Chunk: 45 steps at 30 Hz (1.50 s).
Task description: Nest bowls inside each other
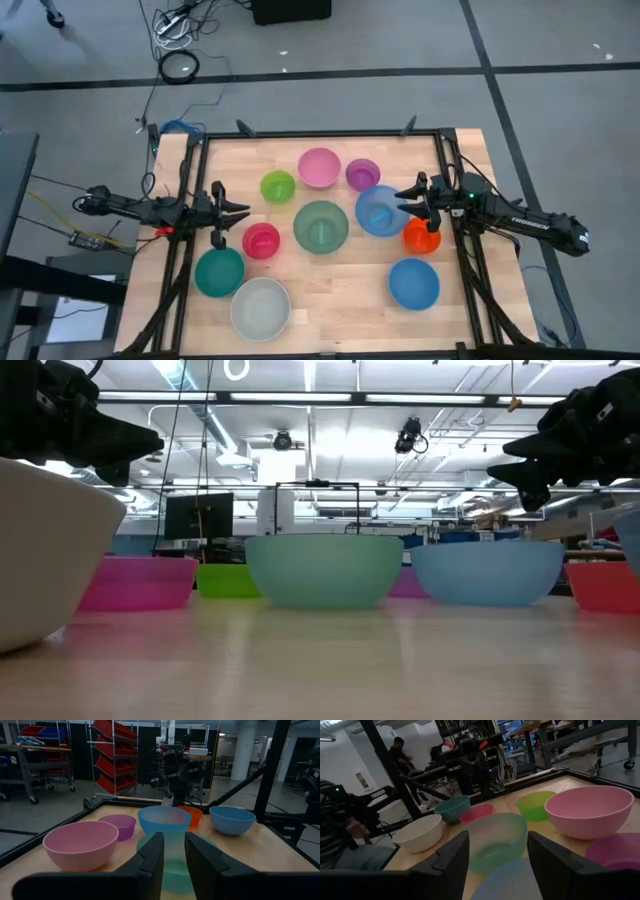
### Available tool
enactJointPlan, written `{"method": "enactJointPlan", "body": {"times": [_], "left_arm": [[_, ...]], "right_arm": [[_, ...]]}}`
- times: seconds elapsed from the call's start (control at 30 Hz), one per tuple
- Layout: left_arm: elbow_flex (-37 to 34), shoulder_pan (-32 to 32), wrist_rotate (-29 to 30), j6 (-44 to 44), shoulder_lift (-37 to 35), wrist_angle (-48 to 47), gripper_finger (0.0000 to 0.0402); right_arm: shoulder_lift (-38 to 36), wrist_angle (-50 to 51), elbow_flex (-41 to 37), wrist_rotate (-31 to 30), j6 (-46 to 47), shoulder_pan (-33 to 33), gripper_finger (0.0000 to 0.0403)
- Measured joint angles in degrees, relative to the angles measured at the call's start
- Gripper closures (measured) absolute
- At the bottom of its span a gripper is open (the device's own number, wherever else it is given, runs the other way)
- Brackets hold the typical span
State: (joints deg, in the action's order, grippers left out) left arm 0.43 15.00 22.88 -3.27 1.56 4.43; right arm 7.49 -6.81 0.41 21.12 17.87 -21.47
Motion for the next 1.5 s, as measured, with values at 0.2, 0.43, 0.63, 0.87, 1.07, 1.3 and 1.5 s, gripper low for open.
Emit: {"method": "enactJointPlan", "body": {"times": [0.2,0.43,0.63,0.87,1.07,1.3,1.5], "left_arm": [[0.0,0.0,0.0,0.0,0.0,0.0,0.0316],[0.0,0.0,0.0,-1.1,0.0,0.0,0.0316],[0.0,0.0,0.0,-7.3,0.0,9.0,0.0316],[0.0,0.0,1.6,-4.4,0.0,17.8,0.0316],[0.0,0.0,2.7,2.5,0.0,21.8,0.0316],[0.0,0.0,3.1,8.2,0.0,26.6,0.0316],[4.1,0.0,6.7,17.7,1.2,26.6,0.0316]], "right_arm": [[0.0,0.0,0.0,0.0,0.0,0.0,0.0213],[0.0,0.0,0.0,0.0,0.0,0.0,0.0213],[0.0,-5.0,0.0,-4.4,3.0,0.0,0.0213],[0.0,-12.8,0.0,-7.8,16.1,0.0,0.0213],[0.0,-15.0,0.5,-12.9,14.7,0.0,0.0213],[0.1,-17.5,1.1,-12.3,19.4,0.4,0.0213],[0.1,-15.8,1.1,-13.5,17.0,0.4,0.0213]]}}
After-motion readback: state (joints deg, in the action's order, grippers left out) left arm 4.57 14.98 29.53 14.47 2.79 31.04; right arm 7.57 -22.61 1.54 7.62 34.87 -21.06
